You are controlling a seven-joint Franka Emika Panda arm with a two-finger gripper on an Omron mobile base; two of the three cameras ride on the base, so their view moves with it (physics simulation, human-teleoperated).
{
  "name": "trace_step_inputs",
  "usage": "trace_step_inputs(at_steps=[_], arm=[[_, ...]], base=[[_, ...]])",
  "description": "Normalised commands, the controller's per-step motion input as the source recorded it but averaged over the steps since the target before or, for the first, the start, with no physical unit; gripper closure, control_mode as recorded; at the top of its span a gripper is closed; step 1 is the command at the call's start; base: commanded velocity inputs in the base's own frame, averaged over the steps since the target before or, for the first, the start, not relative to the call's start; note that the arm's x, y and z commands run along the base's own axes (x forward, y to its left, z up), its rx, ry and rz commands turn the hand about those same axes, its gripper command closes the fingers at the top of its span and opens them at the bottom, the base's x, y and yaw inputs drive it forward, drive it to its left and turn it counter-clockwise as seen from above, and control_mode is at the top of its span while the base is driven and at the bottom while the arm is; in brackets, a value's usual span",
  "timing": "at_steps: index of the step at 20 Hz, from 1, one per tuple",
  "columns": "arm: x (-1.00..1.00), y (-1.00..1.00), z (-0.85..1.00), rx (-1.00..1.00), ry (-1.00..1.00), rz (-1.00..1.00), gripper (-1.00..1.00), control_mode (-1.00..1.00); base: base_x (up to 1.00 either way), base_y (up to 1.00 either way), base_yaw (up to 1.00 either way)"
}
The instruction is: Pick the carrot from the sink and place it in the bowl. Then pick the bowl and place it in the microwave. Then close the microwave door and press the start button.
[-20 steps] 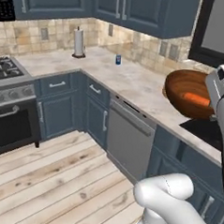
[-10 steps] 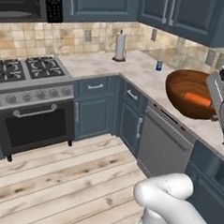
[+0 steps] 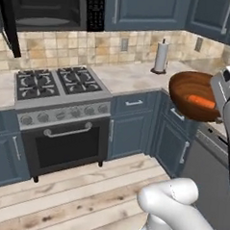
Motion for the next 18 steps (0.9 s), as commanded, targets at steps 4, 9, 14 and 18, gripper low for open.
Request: trace_step_inputs(at_steps=[4, 9, 14, 18], arm=[[0.00, 0.00, 0.00, 0.00, 0.00, 0.00, 1.00, 1.00], [0.00, 0.00, 0.00, 0.00, 0.00, 0.00, 1.00, 1.00], [0.00, 0.00, 0.00, 0.00, 0.00, 0.00, 1.00, 1.00], [0.00, 0.00, 0.00, 0.00, 0.00, 0.00, 1.00, 1.00]], base=[[0.80, 0.49, 0.18], [0.73, 0.33, 0.22], [0.69, 0.53, 0.26], [0.72, 0.52, 0.25]])
